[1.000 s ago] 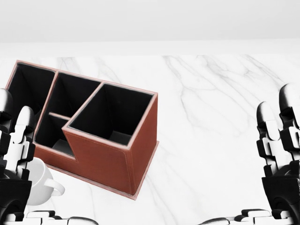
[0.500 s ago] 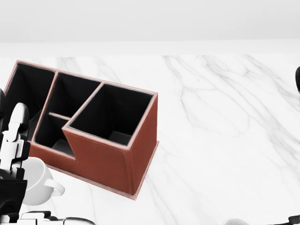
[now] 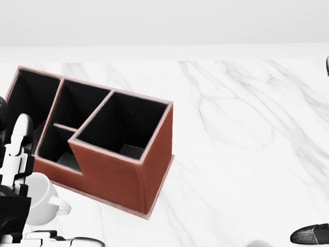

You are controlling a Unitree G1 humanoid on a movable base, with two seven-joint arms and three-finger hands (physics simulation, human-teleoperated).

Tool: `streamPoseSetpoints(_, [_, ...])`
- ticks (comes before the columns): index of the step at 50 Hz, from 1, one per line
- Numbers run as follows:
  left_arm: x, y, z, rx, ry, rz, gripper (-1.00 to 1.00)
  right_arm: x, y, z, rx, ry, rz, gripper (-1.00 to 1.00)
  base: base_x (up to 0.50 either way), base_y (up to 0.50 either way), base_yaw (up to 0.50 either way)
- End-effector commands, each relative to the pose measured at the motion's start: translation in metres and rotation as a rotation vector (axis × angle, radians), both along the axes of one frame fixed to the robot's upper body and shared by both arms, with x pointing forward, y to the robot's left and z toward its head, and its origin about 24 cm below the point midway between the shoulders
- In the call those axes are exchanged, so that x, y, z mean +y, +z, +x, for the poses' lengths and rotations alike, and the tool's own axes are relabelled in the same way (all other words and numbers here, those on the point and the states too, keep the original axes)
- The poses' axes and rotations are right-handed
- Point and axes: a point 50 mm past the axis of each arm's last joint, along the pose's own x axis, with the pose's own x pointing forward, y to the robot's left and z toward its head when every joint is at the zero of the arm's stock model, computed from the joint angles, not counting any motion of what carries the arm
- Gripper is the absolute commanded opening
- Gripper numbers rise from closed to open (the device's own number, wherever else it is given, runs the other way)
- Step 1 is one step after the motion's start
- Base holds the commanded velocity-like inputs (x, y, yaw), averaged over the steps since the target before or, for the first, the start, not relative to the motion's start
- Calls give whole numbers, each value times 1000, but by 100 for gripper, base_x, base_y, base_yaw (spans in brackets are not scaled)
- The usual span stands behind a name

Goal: Pick up the red mug and place it to the right of the caddy.

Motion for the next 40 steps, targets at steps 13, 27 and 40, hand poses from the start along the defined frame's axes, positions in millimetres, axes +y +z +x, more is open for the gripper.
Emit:
streamPoseSetpoints(13, [-1,-3,1,16,4,-1,100,-8,-5,11,38,-106,-41,100,0,0,0])
streamPoseSetpoints(27, [-1,0,-1,4,4,2,100,-13,0,17,34,-116,-79,100,0,0,0])
streamPoseSetpoints(40, [-1,-1,1,4,7,-2,100,-11,-18,12,109,-137,-23,100,0,0,0])
